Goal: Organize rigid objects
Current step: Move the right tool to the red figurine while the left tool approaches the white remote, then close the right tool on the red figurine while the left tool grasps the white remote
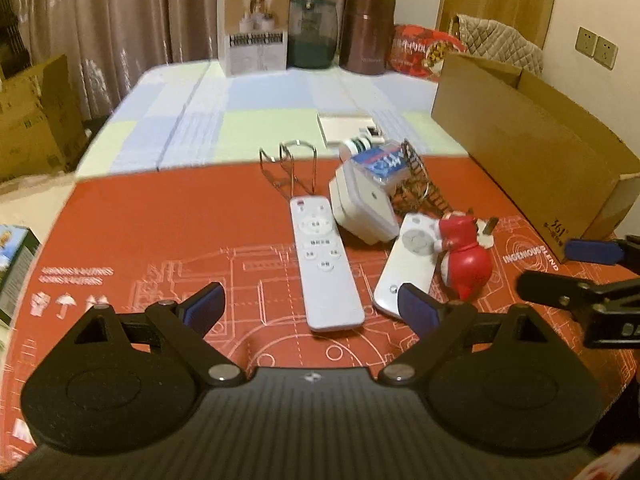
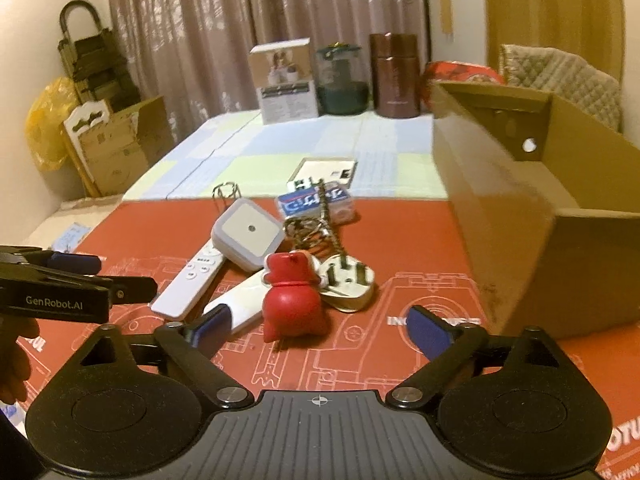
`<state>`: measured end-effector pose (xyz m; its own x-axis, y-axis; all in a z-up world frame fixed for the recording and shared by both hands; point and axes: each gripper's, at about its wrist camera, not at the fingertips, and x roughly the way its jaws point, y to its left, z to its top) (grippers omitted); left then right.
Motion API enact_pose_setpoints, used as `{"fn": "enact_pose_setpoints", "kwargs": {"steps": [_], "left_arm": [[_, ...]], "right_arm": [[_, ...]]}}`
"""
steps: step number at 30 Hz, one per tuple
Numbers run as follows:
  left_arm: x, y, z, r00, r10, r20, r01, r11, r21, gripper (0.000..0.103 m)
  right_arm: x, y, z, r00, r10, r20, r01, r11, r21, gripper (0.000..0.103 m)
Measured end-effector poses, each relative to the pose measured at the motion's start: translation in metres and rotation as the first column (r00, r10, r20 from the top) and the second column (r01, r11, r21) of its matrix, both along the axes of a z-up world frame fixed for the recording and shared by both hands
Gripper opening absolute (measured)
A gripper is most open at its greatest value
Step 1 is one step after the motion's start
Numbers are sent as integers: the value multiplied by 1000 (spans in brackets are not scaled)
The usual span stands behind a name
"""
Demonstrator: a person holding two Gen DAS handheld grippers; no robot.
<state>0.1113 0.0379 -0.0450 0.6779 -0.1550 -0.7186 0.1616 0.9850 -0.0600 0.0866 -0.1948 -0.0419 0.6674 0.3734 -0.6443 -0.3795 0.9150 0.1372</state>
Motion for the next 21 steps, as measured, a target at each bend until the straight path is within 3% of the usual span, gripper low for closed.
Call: {"fn": "enact_pose_setpoints", "kwargs": {"steps": [6, 9, 18, 21], "left_arm": [[16, 3, -14, 998, 0, -66, -2, 999, -35, 91], [21, 1, -18, 998, 1, -63, -2, 1000, -3, 91], [27, -6, -22, 999, -23, -41, 24, 999, 38, 91], [28, -6, -23, 999, -24, -39, 25, 1000, 17, 91]], "right_arm": [[21, 15, -18, 999, 33, -28, -33, 999, -8, 64], [30, 21, -26, 998, 47, -36, -48, 999, -18, 57], [44, 31, -39, 996, 66, -53, -68, 997, -34, 48], [47, 32, -42, 996, 74, -58, -76, 996, -35, 44]]}}
